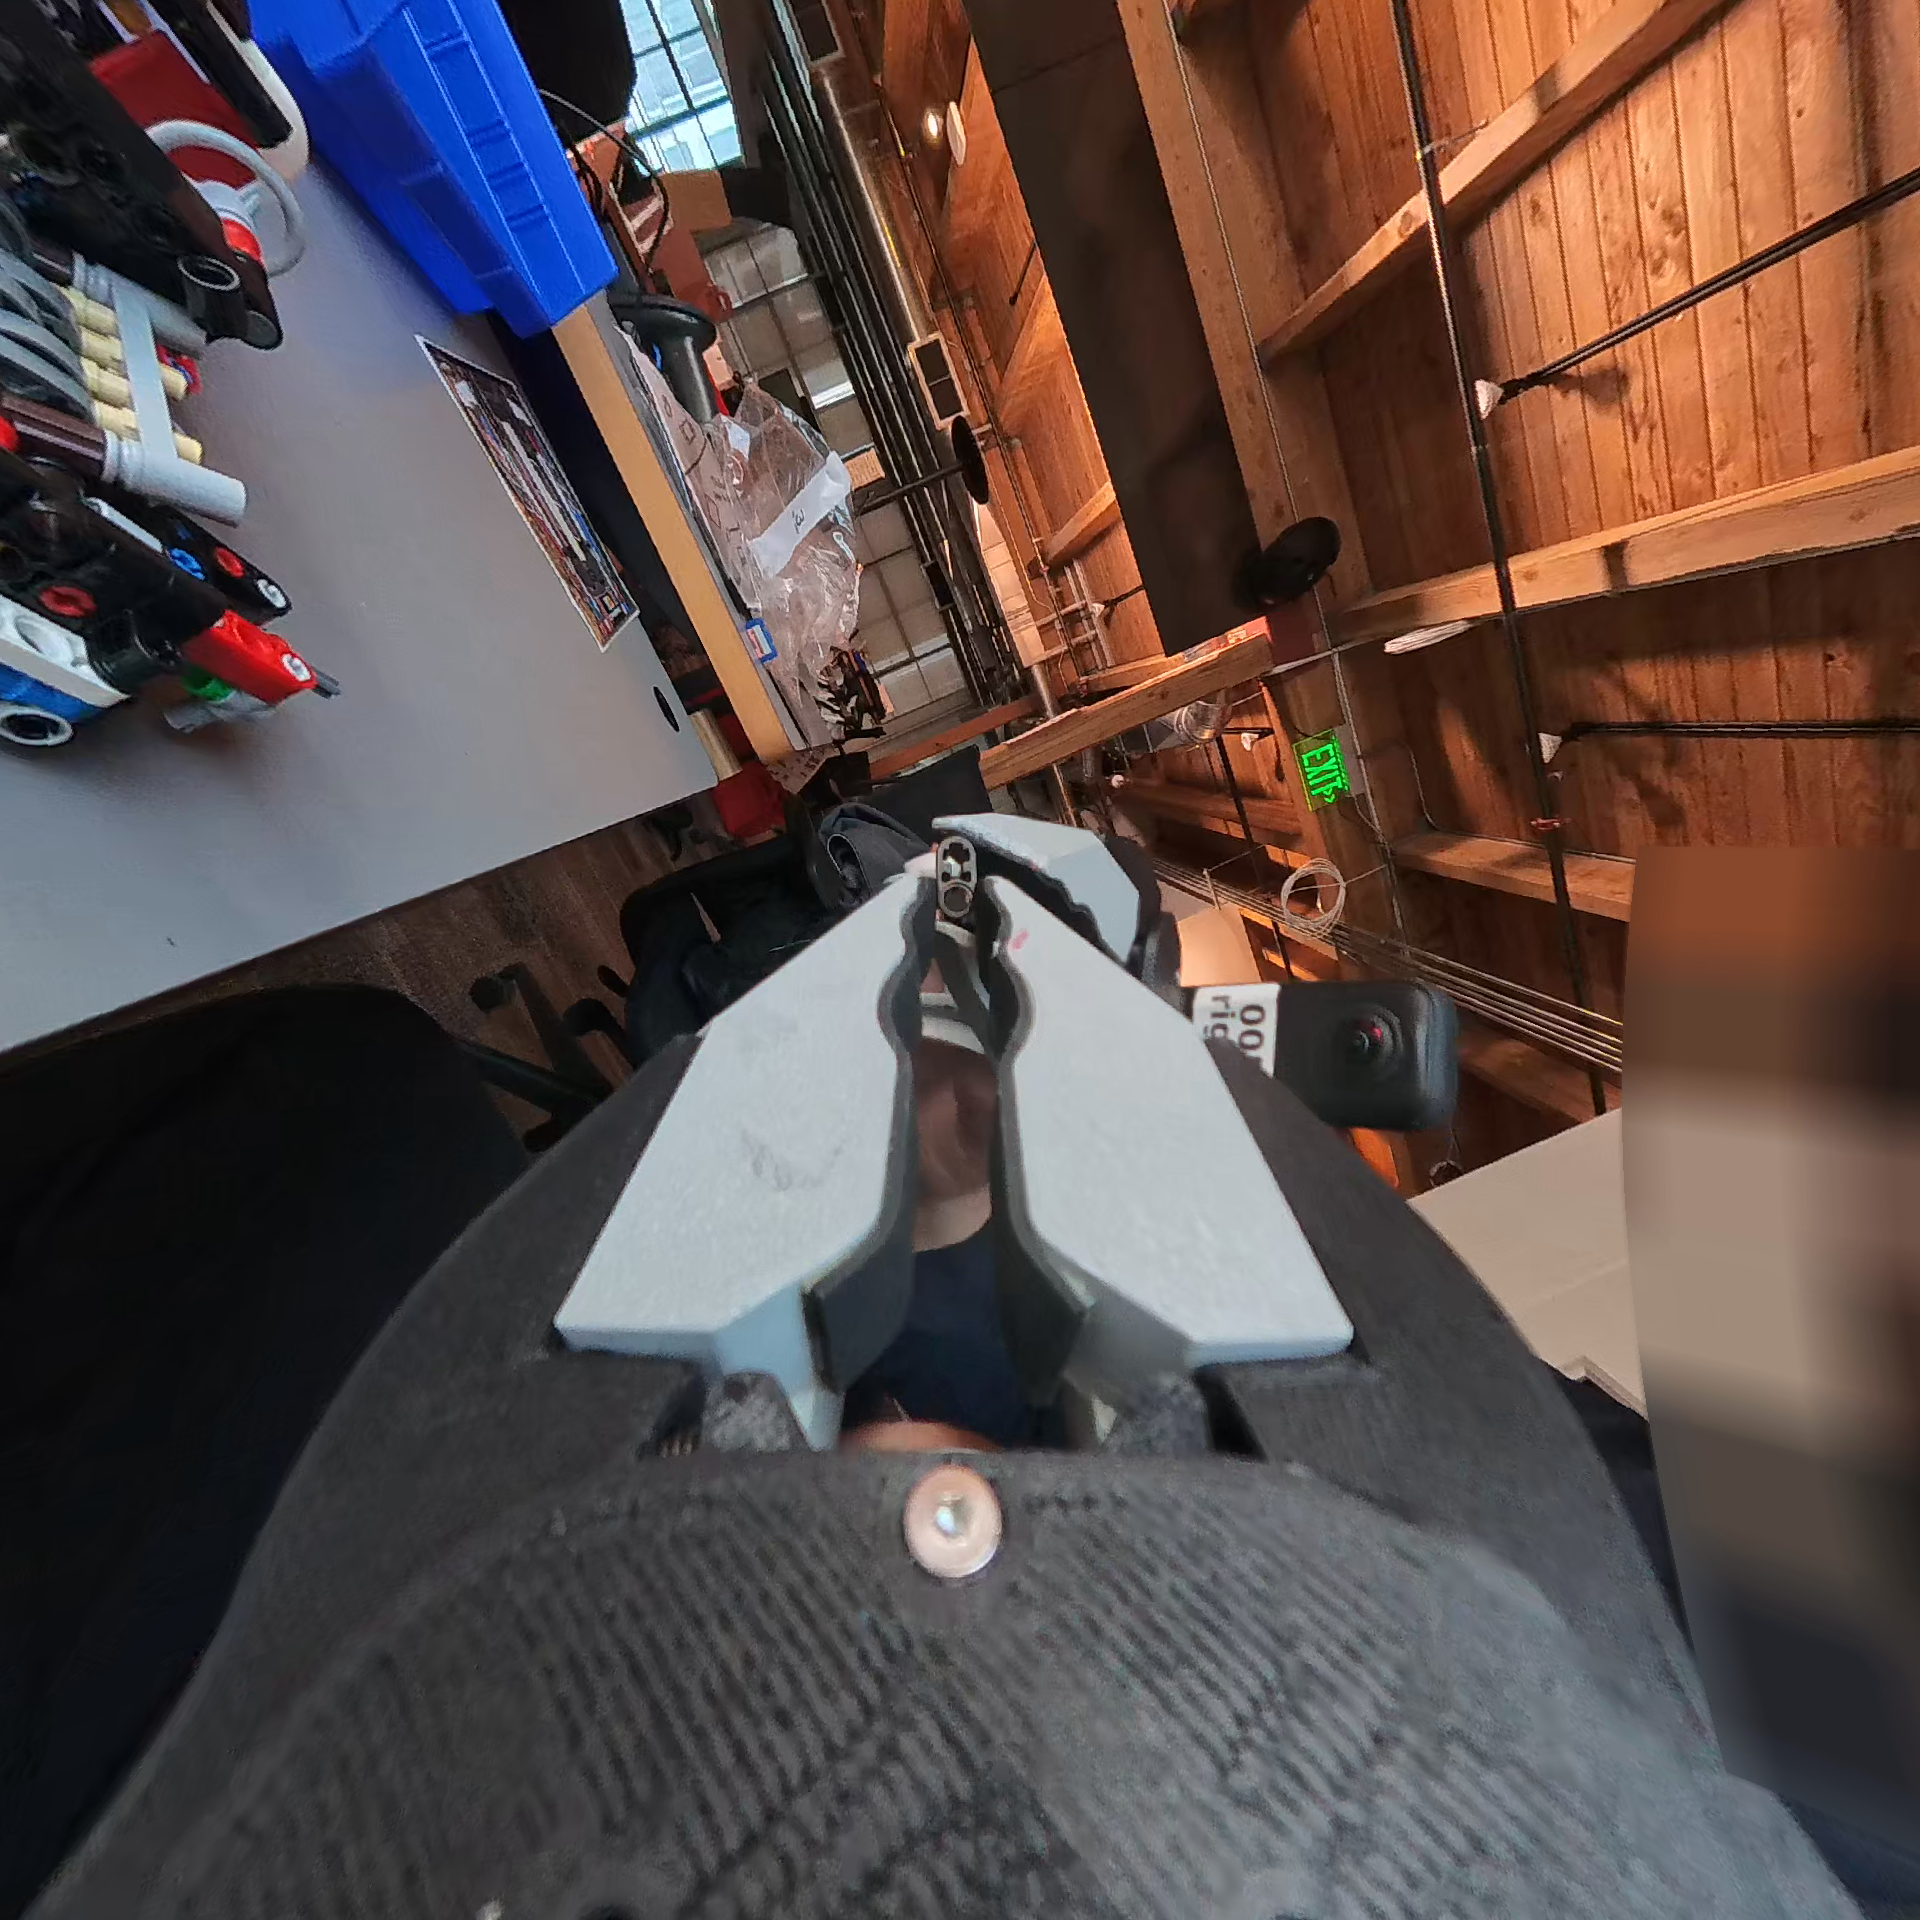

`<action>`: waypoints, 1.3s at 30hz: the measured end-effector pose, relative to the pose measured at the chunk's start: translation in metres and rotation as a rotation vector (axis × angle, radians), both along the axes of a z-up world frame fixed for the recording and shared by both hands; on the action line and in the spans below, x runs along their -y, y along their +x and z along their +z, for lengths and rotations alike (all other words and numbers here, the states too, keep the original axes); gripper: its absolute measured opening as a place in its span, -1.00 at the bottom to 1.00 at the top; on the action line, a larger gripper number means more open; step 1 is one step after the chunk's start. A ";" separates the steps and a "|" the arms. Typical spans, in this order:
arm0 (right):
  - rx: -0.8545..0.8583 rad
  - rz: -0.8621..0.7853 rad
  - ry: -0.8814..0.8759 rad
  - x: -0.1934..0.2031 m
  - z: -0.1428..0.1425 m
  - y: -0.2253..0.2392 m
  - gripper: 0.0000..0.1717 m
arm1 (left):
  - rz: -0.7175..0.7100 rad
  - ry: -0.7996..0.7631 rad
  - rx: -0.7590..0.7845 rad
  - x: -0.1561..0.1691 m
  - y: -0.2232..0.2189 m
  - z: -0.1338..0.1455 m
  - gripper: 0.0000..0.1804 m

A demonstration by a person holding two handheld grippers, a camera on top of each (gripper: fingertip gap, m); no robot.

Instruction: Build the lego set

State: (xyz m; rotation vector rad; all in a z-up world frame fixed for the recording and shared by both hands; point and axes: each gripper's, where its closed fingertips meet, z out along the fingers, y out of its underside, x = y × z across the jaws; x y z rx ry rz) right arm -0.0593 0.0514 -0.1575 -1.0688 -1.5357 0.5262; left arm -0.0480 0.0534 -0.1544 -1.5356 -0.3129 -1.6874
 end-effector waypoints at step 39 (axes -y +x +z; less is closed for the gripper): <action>-0.059 -0.368 -0.549 -0.153 -0.044 0.149 -0.86 | 0.809 -0.203 -1.093 0.444 -0.181 -0.071 -0.69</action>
